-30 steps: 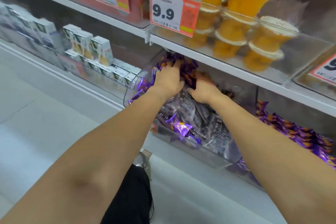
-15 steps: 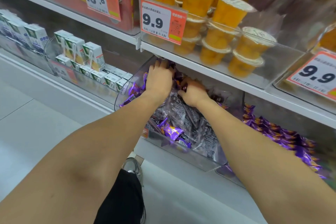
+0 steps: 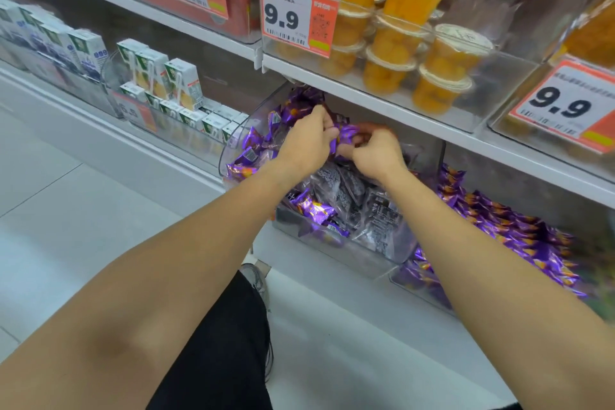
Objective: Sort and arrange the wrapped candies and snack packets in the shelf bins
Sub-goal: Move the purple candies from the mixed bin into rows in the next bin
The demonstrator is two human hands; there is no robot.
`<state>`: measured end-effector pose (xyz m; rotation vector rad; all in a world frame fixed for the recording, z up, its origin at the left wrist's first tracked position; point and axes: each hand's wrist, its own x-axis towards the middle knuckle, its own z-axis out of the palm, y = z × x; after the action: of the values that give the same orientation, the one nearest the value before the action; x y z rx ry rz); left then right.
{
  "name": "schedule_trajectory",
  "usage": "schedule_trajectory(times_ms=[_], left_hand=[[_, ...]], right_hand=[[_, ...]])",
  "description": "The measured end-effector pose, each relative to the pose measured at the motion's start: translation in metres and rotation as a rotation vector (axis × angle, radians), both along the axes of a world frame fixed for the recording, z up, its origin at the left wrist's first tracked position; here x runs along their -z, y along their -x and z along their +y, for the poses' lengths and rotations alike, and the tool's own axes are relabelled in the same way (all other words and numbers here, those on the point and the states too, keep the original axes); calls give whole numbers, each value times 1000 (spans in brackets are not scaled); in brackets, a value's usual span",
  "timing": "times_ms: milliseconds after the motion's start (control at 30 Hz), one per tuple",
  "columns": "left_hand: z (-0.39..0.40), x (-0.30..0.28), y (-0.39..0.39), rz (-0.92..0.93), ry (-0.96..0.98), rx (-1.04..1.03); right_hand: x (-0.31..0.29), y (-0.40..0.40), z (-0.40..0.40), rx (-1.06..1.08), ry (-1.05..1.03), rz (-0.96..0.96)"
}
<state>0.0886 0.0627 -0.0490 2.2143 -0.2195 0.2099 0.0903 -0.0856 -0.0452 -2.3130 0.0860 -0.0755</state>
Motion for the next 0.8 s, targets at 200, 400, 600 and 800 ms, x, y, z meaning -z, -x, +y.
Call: schedule_trajectory(times_ms=[200,400,600,800], left_hand=[[-33,-10,52,233,436,166],[-72,-23,92,442,590,357],[-103,-16,114,407,623,471],[-126,-15,129,594,676,553]], right_hand=[[-13,83,-30,-82,-53,-174],[-25,153,-80,-11,-186,-206],[-19,181,-114,132,-333,-330],[4,204,-143,359,-448,-544]])
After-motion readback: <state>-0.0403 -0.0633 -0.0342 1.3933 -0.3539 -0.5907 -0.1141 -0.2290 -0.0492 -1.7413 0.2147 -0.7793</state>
